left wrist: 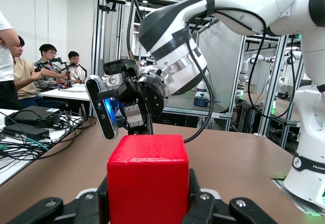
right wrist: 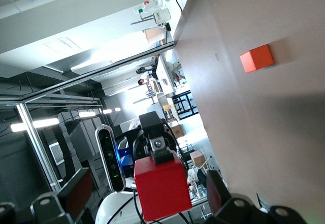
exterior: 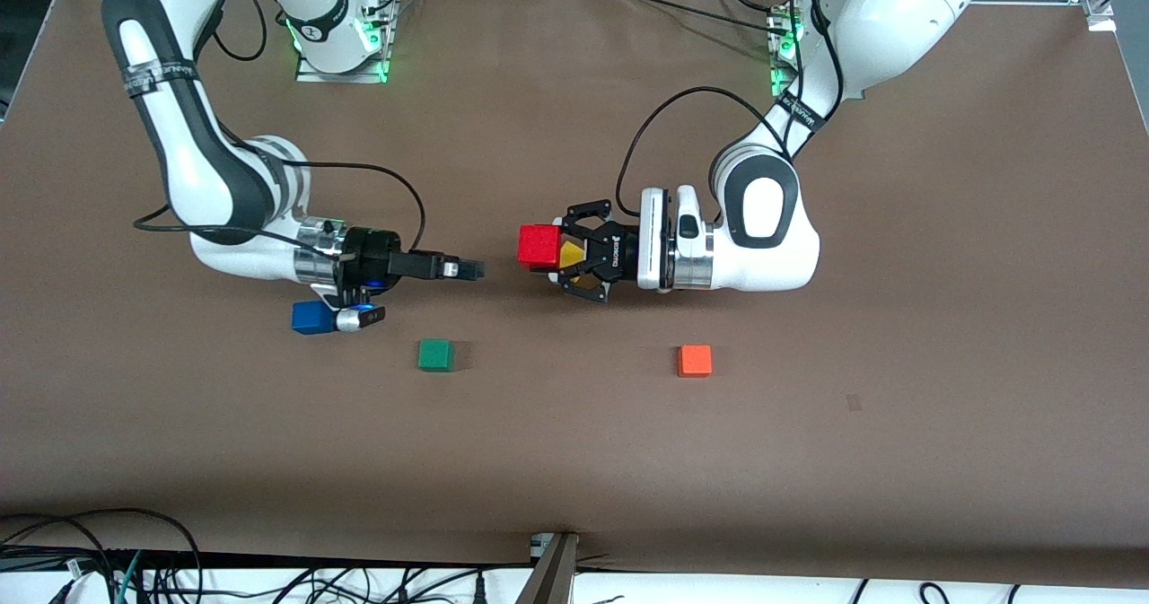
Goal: Pass red block to right arm, stack on blue
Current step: 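Grasp the red cube with the right gripper beside the left gripper, then open the left gripper and withdraw it while the right gripper pulls away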
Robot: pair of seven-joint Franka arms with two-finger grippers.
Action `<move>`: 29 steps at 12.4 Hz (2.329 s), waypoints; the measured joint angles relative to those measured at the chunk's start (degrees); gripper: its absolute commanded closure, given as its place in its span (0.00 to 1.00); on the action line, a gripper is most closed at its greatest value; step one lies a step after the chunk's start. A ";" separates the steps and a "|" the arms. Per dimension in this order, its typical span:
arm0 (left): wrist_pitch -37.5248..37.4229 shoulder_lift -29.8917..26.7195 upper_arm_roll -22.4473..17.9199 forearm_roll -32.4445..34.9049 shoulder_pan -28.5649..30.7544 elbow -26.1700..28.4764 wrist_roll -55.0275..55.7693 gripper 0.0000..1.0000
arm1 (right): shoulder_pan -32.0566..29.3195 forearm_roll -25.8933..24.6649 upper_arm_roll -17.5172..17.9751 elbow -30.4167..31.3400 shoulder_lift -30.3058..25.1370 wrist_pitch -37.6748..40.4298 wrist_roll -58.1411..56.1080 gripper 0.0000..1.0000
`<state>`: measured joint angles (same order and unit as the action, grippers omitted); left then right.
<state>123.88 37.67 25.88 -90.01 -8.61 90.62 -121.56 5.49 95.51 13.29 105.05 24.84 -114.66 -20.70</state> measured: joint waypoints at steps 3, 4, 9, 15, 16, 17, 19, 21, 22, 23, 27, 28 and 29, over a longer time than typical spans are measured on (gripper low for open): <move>0.09 0.37 0.00 0.00 -0.39 0.00 -0.95 1.00 | -0.02 1.08 1.88 0.86 -0.12 -2.35 -0.67 0.00; 0.09 0.45 0.00 0.00 -0.40 0.00 -1.15 1.00 | -0.03 2.02 2.66 1.21 -0.15 -3.34 -1.03 0.00; 0.14 0.59 -0.21 -0.01 -0.34 0.00 -1.61 1.00 | -0.01 4.14 4.79 1.80 -0.17 -6.10 -1.33 0.03; 0.14 1.07 -0.19 -1.19 -0.41 0.00 -1.84 1.00 | 1.89 6.24 5.43 2.00 -0.23 -9.22 -1.33 0.36; 0.14 1.08 -0.19 -1.19 -0.42 0.00 -1.85 1.00 | 2.38 6.30 5.43 2.00 -0.28 -9.86 -1.34 0.49; 0.13 1.07 -0.18 -1.34 -0.42 -0.03 -1.86 1.00 | 2.60 6.30 5.43 2.05 -0.31 -10.28 -1.38 0.63; 0.07 1.12 -0.15 -1.51 -0.43 -0.03 -1.60 1.00 | 2.60 6.39 5.40 2.06 -0.34 -10.39 -2.46 0.94; 0.07 1.12 -0.15 -1.55 -0.43 -0.03 -1.60 0.51 | 2.60 6.39 5.40 2.06 -0.36 -10.41 -2.47 1.00; 0.07 1.13 -0.15 -1.65 -0.44 -0.03 -1.60 0.01 | 2.60 6.39 5.40 2.05 -0.37 -10.42 -2.47 1.00; 0.07 1.13 -0.14 -1.79 -0.44 -0.03 -1.62 0.00 | 2.60 6.40 5.39 2.02 -0.40 -10.42 -2.37 1.00; 0.05 1.20 -0.14 -1.80 -0.51 0.82 -1.72 0.00 | 2.08 6.55 4.96 -0.02 -0.69 -10.42 0.31 1.00; 0.05 1.19 -0.14 -1.80 -0.47 0.84 -1.72 0.00 | 1.95 6.02 4.51 -0.29 -0.78 -10.41 0.61 1.00; 0.03 1.13 -0.14 -1.80 -0.36 0.83 -1.61 0.00 | 1.85 4.22 3.81 -0.47 -0.84 -10.29 1.18 1.00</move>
<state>123.91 38.79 25.74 -91.81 -8.98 91.44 -123.17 7.34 99.73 17.10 104.58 24.00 -124.95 -19.52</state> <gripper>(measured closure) 0.000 0.441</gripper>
